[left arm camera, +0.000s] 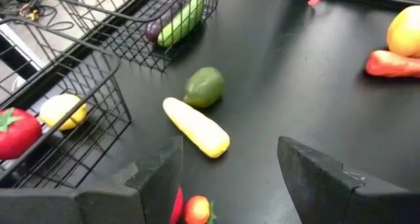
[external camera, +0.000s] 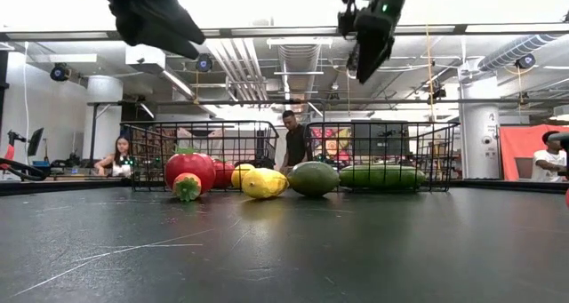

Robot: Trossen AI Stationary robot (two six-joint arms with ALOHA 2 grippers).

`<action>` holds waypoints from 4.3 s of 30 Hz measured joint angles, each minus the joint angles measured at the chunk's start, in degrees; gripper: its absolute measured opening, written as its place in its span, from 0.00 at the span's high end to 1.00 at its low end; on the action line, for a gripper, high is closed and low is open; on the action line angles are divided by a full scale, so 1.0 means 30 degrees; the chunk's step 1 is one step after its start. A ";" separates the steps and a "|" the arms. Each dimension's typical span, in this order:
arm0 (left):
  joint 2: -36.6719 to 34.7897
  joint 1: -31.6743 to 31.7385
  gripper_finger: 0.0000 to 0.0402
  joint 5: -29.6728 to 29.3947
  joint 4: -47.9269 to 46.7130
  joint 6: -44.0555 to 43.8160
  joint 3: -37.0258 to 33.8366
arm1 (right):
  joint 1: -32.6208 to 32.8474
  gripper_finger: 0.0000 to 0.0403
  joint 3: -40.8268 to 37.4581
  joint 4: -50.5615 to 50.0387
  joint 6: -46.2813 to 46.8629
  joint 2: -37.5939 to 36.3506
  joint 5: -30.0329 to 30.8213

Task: Sort produce into baskets
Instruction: Put the persimmon into the left wire basket

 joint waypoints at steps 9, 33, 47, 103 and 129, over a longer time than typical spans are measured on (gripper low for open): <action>0.2605 -0.0334 0.42 0.0102 -0.2054 0.0007 0.2597 | 0.3662 0.43 -0.0893 0.0610 0.2232 -0.2466 0.0025; 0.8301 -0.0304 0.42 0.0208 -0.6716 -1.3165 0.4223 | 1.0218 0.43 -0.1034 0.0750 0.7174 -0.2647 0.0380; 0.9730 -0.0313 0.42 0.1166 -0.7076 -1.5963 0.3553 | 1.0401 0.43 -0.1034 0.0903 0.8323 -0.2675 0.0906; 1.3317 0.0780 0.64 0.0021 -0.5517 -1.5113 0.3458 | 1.0401 0.42 -0.1034 0.1544 0.8125 -0.2494 0.0928; 0.6443 -0.1554 0.77 0.2436 -0.6391 -0.7718 0.3509 | 1.0452 0.42 -0.1063 0.1610 0.7954 -0.2494 0.0994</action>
